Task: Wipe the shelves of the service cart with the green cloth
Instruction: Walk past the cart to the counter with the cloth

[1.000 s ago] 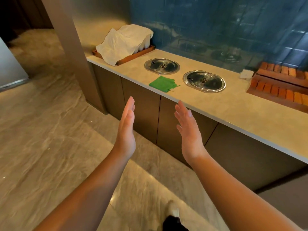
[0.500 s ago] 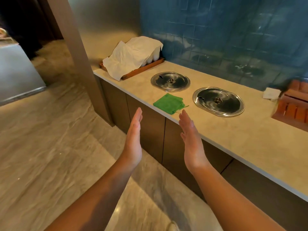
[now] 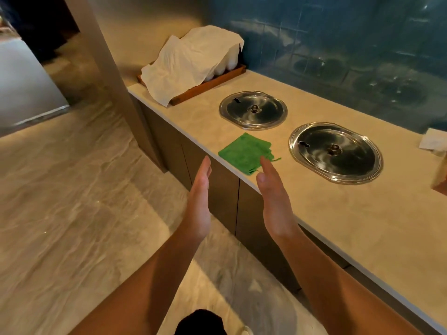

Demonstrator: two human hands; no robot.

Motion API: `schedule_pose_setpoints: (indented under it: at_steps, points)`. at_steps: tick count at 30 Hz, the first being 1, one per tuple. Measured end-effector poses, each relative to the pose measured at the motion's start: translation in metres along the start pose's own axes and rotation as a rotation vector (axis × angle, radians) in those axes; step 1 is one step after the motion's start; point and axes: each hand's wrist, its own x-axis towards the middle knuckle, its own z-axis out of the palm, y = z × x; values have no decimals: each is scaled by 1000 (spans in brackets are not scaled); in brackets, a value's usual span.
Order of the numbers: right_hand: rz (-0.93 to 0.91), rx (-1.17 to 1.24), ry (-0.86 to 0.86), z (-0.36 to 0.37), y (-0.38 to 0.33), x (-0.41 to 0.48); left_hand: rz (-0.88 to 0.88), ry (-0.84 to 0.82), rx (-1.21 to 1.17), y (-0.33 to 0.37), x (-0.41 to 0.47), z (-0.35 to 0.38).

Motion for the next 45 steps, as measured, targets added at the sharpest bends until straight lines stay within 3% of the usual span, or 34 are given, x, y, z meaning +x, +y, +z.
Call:
schedule_pose_setpoints:
  at_steps: [14, 28, 36, 45]
  points:
    - [180, -701, 30, 44, 50, 185, -47, -77, -30, -37, 165, -26]
    - [272, -1164, -274, 79, 132, 295, -201, -110, -104, -67, 252, -35]
    - [261, -1294, -374, 79, 171, 309, -281, -29, -60, -86, 269, -25]
    - [196, -1255, -491, 73, 171, 289, -333, -26, -63, -101, 275, -10]
